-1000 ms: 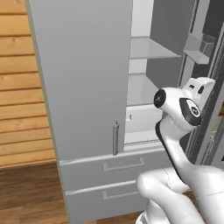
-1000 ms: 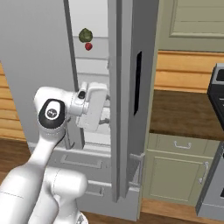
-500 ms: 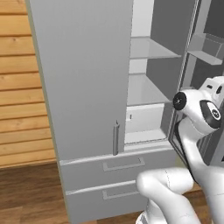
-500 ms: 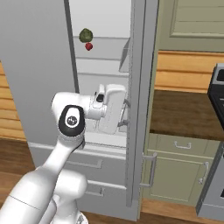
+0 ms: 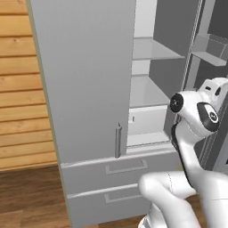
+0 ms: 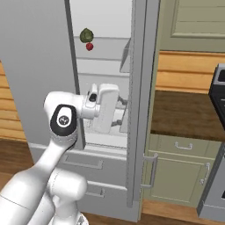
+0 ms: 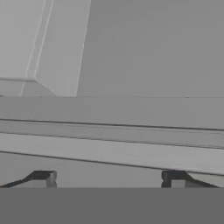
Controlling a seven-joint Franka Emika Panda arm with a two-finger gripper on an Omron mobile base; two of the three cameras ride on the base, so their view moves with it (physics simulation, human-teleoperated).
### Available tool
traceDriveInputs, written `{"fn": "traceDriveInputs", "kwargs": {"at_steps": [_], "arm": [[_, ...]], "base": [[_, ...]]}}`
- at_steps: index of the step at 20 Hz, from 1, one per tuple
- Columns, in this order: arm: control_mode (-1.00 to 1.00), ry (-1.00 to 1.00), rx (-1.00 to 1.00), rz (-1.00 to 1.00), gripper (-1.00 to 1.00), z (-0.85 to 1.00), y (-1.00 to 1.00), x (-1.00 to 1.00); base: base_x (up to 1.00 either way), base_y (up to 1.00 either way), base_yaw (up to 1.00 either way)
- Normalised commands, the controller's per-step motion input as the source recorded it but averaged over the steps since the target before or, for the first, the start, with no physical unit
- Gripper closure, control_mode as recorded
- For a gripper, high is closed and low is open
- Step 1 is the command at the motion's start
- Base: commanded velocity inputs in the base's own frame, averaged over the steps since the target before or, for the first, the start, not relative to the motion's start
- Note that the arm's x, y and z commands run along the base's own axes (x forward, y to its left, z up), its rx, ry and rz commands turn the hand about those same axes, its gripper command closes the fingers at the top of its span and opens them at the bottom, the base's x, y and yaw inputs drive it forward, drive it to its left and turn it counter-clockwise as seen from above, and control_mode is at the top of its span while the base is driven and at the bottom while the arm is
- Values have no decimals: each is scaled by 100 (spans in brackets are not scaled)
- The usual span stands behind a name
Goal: Take the strawberry from the fridge and place it on top of the pancake, located on the dining counter.
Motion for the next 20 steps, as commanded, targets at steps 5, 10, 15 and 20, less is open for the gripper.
{"fn": "traceDriveInputs", "kwargs": {"at_steps": [5,10,15,20], "arm": [[-100,-3,14,-7,-100,-9,100,-5],[-100,1,49,-18,-100,-73,100,19],[-100,0,64,-22,-100,-81,100,23],[-100,-3,57,-22,-100,-61,100,43]], "base": [[0,0,0],[0,0,0],[0,0,0],[0,0,0]]}}
